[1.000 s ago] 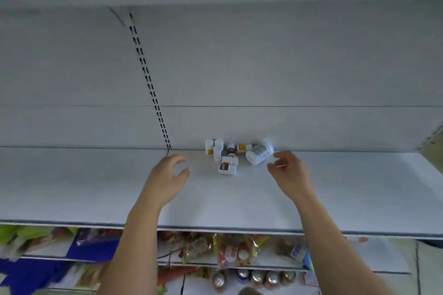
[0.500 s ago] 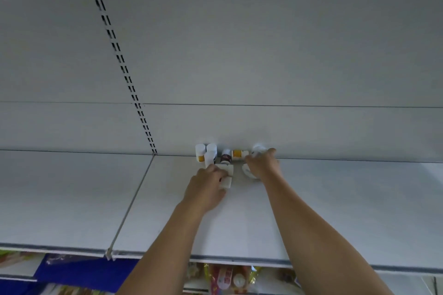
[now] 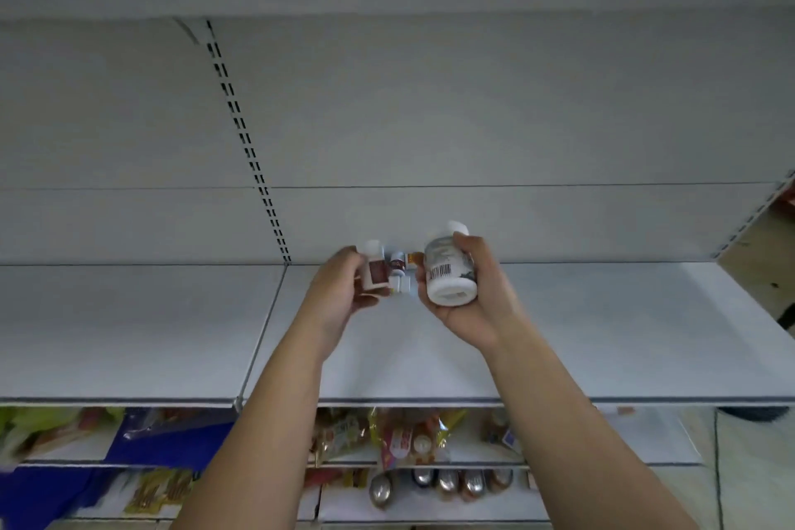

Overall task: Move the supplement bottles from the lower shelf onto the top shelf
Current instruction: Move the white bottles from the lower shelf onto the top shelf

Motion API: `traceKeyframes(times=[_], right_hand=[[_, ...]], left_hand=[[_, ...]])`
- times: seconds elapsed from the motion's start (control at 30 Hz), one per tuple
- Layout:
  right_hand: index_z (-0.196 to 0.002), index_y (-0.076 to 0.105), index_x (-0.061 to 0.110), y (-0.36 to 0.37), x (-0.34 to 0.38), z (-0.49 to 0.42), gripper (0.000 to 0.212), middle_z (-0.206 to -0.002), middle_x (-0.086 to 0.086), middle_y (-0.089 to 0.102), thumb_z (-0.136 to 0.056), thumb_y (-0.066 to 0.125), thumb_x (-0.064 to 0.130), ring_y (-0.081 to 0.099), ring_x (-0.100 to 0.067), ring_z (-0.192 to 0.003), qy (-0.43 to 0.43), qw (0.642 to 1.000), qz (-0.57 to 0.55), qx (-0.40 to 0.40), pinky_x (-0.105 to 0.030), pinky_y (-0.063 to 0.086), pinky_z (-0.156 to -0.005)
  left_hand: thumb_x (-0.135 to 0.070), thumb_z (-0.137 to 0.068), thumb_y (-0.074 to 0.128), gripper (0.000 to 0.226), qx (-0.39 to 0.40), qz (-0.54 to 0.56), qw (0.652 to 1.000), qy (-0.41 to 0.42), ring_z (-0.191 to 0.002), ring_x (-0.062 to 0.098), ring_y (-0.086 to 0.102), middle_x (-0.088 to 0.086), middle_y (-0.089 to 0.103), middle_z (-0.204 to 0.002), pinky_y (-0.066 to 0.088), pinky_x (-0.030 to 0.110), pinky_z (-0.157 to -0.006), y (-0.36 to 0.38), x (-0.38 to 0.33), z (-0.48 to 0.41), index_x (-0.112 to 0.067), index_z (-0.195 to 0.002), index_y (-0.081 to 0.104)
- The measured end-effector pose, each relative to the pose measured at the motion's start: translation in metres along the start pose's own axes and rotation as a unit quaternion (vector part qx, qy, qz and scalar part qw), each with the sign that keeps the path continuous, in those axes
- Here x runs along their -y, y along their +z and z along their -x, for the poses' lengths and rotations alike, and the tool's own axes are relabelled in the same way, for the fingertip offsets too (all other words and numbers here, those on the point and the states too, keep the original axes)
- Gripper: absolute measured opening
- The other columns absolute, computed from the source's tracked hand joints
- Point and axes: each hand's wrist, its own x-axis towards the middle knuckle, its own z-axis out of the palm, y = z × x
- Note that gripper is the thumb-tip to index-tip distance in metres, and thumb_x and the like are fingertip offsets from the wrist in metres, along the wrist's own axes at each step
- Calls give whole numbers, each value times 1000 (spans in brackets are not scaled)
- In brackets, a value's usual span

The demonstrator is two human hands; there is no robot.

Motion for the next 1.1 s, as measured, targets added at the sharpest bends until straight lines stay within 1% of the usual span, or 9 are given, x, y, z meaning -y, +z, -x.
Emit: traceKeyframes(times=[0.07, 0.27, 0.5, 0.63, 0.73, 0.83, 0.97, 1.03, 1.1], right_hand=[[-97, 61, 4, 24, 0, 30, 24, -80, -15, 68, -87, 57, 25, 64, -25, -69, -20, 1000, 15, -5, -31, 56, -62], [-104, 61, 0, 82, -5, 111, 39, -81, -15, 64, -89, 46, 33, 63, -23, -62, -57, 996, 62, 37, -29, 53, -58], [-108, 60, 4, 131, 4, 163, 36, -76, -10, 63, -90, 42, 31, 62, -21, -62, -151, 973, 159, 76, -28, 52, -54], [-116, 57, 3, 158, 25, 174, 42, -78, -10, 62, -88, 43, 31, 61, -21, -65, -207, 956, 181, 100, -28, 51, -56], [-116, 57, 4, 176, 43, 177, 50, -78, -9, 61, -76, 49, 33, 60, -23, -69, -245, 940, 200, 129, -28, 52, -56], [-110, 59, 7, 194, 66, 176, 49, -81, -9, 58, -70, 48, 31, 55, -25, -77, -275, 919, 232, 160, -30, 48, -61], [-106, 61, 10, 221, 94, 167, 39, -82, -6, 60, -74, 48, 29, 57, -21, -77, -304, 890, 285, 186, -35, 45, -68], [-112, 57, 11, 236, 102, 155, 33, -79, -1, 61, -84, 48, 26, 60, -16, -73, -319, 880, 306, 174, -35, 49, -68], [-118, 52, 16, 249, 106, 137, 32, -85, 0, 60, -88, 48, 26, 61, -14, -77, -339, 860, 352, 149, -36, 54, -70]], left_hand=[[-16, -95, 37, 31, 1, 45, 999, 20, -59, 18, 56, 3, 69, -73, 39, 27, -55, -3, -22, 26, -13, -97, 68], [-22, -98, 31, 35, 66, 95, 991, 68, -51, 13, 37, 2, 53, -65, 28, 26, -51, -17, -83, 106, -10, -104, 63], [-23, -100, 46, 19, 101, 45, 979, 172, -61, 17, 52, 2, 64, -76, 40, 24, -55, -25, -132, 163, -13, -107, 62], [-32, -84, 56, 23, 98, -2, 971, 218, -66, 17, 61, 2, 70, -81, 44, 26, -60, -26, -165, 171, -20, -101, 63], [-31, -82, 57, 21, 97, -40, 959, 263, -70, 19, 64, 2, 71, -84, 48, 27, -61, -25, -192, 172, -20, -99, 62], [-29, -81, 58, 16, 96, -70, 943, 312, -74, 21, 67, 3, 68, -88, 51, 24, -61, -24, -220, 169, -25, -96, 62], [-28, -82, 59, 12, 84, -115, 924, 354, -81, 23, 70, 5, 67, -97, 54, 28, -67, -28, -259, 152, -30, -93, 66], [-28, -83, 60, 13, 65, -136, 921, 359, -86, 22, 69, 5, 69, -100, 54, 32, -75, -31, -274, 140, -29, -94, 67], [-27, -84, 60, 13, 37, -161, 916, 364, -86, 18, 69, -1, 71, -93, 54, 33, -80, -35, -283, 128, -26, -94, 67]])
